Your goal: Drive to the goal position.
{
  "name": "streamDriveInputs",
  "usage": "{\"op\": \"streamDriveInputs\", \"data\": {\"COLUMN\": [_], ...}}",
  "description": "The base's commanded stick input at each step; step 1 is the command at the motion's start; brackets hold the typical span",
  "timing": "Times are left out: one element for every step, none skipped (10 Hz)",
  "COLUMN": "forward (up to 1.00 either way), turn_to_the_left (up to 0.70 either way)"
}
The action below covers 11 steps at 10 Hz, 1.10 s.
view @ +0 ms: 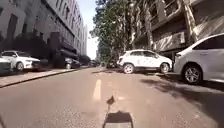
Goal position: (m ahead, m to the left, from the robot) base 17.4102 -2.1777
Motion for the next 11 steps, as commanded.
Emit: {"op": "streamDriveInputs", "data": {"forward": [0.70, 0.70, 0.70, 0.70, 0.70, 0.70, 0.70, 0.70, 0.70, 0.70, 0.70], "turn_to_the_left": [0.00, 0.00, 0.00, 0.00, 0.00, 0.00, 0.00, 0.00, 0.00, 0.00, 0.00]}}
